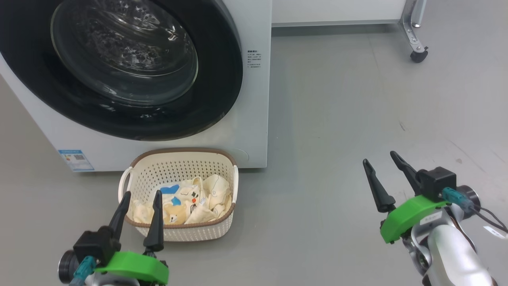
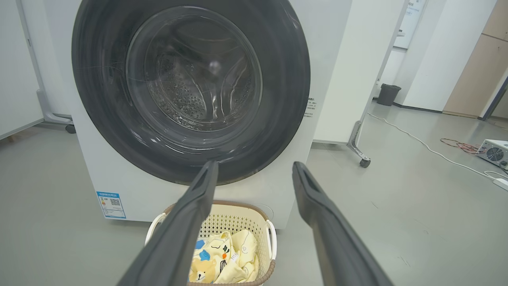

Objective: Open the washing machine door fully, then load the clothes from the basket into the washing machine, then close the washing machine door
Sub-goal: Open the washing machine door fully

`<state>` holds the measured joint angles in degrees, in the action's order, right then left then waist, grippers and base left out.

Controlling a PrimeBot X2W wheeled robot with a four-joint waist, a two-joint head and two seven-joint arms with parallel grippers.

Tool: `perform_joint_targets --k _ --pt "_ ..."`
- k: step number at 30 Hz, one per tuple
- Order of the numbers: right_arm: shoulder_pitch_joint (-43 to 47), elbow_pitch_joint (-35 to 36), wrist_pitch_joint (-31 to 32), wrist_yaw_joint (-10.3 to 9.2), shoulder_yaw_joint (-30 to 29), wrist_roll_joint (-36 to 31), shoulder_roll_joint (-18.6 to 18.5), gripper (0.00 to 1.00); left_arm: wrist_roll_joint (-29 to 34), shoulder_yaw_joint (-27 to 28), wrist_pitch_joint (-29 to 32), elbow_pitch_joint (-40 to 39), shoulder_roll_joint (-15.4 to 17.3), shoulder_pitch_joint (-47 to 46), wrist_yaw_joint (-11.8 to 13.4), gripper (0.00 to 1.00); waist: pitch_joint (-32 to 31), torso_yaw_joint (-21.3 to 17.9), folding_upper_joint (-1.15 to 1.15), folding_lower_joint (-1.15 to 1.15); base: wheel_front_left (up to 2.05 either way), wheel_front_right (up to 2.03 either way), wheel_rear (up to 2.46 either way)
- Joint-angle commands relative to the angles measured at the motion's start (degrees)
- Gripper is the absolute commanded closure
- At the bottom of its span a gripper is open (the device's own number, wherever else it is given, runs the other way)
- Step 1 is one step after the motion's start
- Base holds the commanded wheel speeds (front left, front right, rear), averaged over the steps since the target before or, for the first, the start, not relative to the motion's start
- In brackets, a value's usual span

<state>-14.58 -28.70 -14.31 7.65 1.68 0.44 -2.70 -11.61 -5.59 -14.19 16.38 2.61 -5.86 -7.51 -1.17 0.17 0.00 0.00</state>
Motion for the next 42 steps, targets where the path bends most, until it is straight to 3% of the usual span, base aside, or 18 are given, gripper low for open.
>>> perform_joint_targets --k 1,24,25,26,27,28,31,34,42 --pt "-2.8 1.7 -0.7 -0.16 1.0 0.1 -0.2 0.00 0.6 2.1 -0.8 -2.3 0.8 -2.2 0.0 0.00 0.0 0.1 0.00 0.00 0.00 0.00 0.00" --pt "-2.7 1.5 -0.7 -0.16 1.2 0.3 -0.2 0.00 0.2 1.7 -0.8 -1.9 0.6 -2.1 0.0 0.00 0.3 0.5 0.00 0.00 0.00 0.00 0.00" --pt "-2.7 1.5 -0.7 -0.16 1.2 0.5 -0.2 0.04 0.2 1.7 -0.8 -1.9 0.6 -2.1 0.0 0.00 0.3 0.6 0.00 0.00 0.00 0.00 0.00" --pt "-2.8 1.6 -0.7 -0.16 1.3 0.6 -0.2 0.47 0.1 1.7 -0.8 -1.9 0.7 -2.1 0.0 0.00 0.4 0.7 0.00 0.00 0.00 0.00 0.00" --pt "-2.8 1.7 -0.7 -0.16 1.3 0.7 -0.2 0.67 0.1 1.6 -0.8 -1.9 0.7 -2.1 0.0 0.00 0.5 0.7 0.00 0.00 0.00 0.00 0.00" --pt "-2.9 2.0 -0.7 -0.16 1.2 0.8 -0.2 1.00 0.1 1.6 -0.8 -1.9 0.7 -2.2 0.0 0.00 0.6 0.8 0.00 0.00 0.00 0.00 0.00" --pt "-2.8 2.6 -0.7 -0.16 0.9 3.7 -0.2 1.00 0.1 1.4 -0.8 -1.9 0.8 -2.3 0.0 0.00 1.1 1.3 0.00 0.00 0.00 0.00 0.00" --pt "-2.9 2.3 -0.7 -0.16 0.7 10.6 -0.2 1.00 0.0 0.9 -0.8 -1.9 0.8 -2.7 0.0 0.00 2.1 2.1 0.00 0.00 0.00 0.00 0.00" --pt "-6.3 -1.0 -0.7 -0.16 0.5 35.5 -0.2 1.00 -0.2 -0.4 -0.8 -2.0 0.8 -4.6 0.0 0.00 6.3 4.7 0.00 0.00 0.00 0.00 0.00"
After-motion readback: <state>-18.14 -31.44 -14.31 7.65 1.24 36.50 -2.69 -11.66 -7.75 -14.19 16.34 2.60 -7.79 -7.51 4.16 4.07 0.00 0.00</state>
